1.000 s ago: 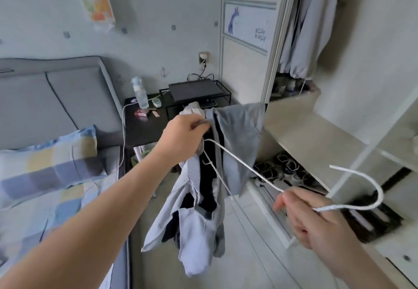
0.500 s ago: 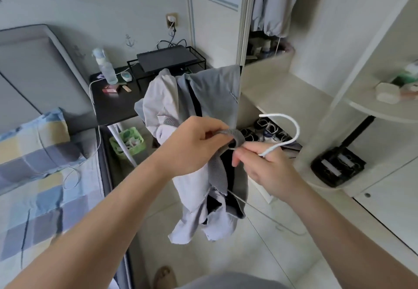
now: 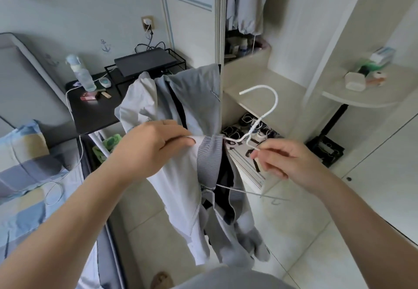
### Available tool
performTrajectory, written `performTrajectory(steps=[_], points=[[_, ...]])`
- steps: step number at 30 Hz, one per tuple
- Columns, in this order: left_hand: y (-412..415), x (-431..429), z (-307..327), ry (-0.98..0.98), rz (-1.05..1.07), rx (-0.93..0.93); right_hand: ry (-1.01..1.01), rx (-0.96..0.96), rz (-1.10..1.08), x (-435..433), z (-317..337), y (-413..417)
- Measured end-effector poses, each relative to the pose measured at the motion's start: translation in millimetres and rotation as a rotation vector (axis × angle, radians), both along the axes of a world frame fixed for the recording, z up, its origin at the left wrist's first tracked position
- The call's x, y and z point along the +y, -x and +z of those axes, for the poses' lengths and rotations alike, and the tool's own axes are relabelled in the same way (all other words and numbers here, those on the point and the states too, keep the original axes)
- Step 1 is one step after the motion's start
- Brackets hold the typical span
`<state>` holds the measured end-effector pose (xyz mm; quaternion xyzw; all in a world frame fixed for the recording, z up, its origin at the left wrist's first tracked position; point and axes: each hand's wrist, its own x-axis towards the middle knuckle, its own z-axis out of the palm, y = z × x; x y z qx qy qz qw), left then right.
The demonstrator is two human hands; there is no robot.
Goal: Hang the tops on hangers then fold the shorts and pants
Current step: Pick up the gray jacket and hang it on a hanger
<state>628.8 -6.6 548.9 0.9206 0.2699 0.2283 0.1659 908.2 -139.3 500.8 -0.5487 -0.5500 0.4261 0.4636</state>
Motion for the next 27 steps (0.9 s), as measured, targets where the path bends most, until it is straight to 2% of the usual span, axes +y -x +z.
performTrajectory(steps=[5, 10, 14, 18, 27], points=[[-9.9, -20.2, -2.4, 0.056, -0.036, -0.010, -0.030, -0.064, -0.076, -13.1, -9.0, -8.5], [-24.3, -48.2, -10.1, 0.066, -0.048, -0.082, -0.111, -0.235, 0.015, -17.1, -3.6, -1.1], [-22.1, -61.2, -17.1, 0.050, -0.011, -0.103, -0.086, -0.218, 0.033, -12.1, -10.8, 15.1], [-6.8, -62.9, -32.7, 0.146, 0.092, -0.125, -0.090, -0.212, 0.008, -2.1, -20.9, 32.9], [29.2, -54.6, -36.9, 0.238, 0.413, -0.330, -0.667, -0.603, -0.398, 12.8, -31.2, 70.2]])
